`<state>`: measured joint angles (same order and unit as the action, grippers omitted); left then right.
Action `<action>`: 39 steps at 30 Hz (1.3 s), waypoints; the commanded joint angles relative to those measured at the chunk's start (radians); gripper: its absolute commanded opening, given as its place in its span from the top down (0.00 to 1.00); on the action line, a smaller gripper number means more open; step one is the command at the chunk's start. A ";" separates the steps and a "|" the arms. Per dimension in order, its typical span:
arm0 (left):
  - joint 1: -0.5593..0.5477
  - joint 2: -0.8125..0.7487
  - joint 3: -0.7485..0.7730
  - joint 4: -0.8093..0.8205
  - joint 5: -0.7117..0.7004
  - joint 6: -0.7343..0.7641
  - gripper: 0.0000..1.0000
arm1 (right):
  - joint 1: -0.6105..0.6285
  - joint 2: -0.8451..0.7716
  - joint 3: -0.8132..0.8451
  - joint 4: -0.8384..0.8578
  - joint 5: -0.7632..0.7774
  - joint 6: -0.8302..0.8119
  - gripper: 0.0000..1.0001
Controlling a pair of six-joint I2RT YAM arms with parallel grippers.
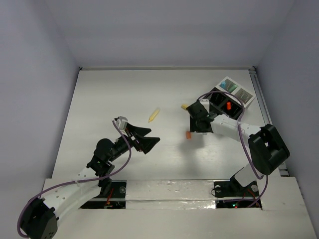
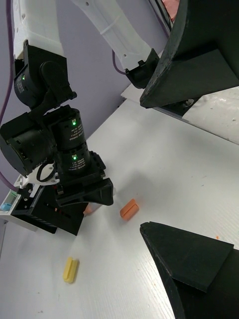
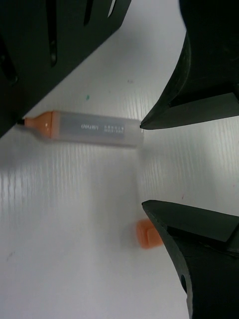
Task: Sort the stationery into containers
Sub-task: Pick up the pen from the center of the board.
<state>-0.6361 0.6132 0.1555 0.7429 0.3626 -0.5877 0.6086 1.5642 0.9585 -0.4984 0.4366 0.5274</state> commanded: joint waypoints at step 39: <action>-0.007 0.033 0.003 0.067 0.002 0.011 0.06 | -0.098 0.149 0.046 0.046 -0.242 -0.115 0.82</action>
<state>-0.6395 0.6434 0.1555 0.7437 0.3618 -0.5869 0.5117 1.7149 1.0294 -0.4831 0.2020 0.3943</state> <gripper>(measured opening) 0.946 0.266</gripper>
